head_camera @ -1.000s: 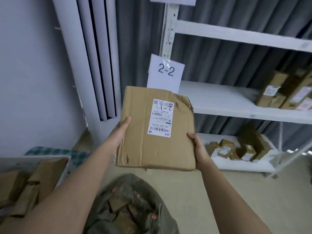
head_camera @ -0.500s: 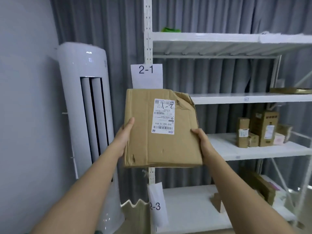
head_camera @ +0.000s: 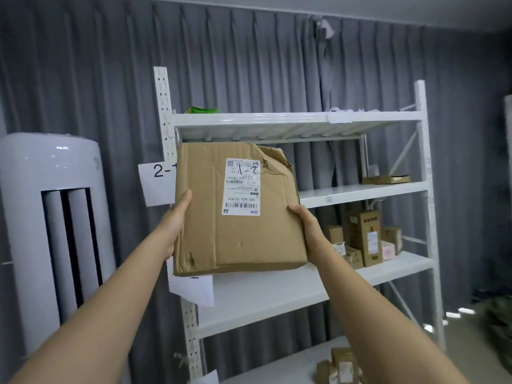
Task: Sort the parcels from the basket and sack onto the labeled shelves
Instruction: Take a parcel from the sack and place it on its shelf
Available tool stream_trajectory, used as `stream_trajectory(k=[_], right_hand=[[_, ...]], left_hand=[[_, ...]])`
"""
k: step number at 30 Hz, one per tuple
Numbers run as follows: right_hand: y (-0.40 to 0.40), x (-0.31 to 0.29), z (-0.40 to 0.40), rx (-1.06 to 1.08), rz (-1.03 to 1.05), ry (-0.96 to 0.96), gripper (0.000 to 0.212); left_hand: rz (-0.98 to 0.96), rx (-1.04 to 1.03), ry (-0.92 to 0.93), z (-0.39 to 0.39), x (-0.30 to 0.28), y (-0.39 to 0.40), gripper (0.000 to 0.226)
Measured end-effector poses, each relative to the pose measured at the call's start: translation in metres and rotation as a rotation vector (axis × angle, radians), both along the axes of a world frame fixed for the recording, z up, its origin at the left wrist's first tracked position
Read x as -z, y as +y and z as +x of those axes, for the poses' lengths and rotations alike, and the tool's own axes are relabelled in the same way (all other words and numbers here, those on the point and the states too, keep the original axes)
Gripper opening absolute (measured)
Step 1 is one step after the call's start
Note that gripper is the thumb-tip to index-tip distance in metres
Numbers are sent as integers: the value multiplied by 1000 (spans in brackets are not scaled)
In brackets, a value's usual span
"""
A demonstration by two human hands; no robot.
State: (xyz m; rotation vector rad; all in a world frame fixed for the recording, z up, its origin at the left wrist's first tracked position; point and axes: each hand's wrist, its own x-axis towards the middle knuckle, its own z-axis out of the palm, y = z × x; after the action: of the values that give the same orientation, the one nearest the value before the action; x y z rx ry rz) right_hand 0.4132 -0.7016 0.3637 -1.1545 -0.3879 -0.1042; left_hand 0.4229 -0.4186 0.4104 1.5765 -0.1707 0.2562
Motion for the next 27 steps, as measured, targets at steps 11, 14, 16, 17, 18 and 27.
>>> stream_trajectory(k=[11,14,16,17,18,27], right_hand=[[-170,-25,57,18,-49,-9,60],[-210,-20,67,16,-68,-2,54],[-230,-15,74,43,-66,12,50],[-242,-12,80,64,-63,20,52],[-252,-9,86,72,-61,27,55],[-320,7,160,101,91,32,50]], left_hand=[[-78,72,54,75,-16,-170,74],[-97,110,36,95,-8,-210,73],[-108,130,51,107,0,-230,71],[-110,143,64,115,4,-242,69],[-104,156,74,122,7,-254,66],[-70,228,96,217,5,-334,63]])
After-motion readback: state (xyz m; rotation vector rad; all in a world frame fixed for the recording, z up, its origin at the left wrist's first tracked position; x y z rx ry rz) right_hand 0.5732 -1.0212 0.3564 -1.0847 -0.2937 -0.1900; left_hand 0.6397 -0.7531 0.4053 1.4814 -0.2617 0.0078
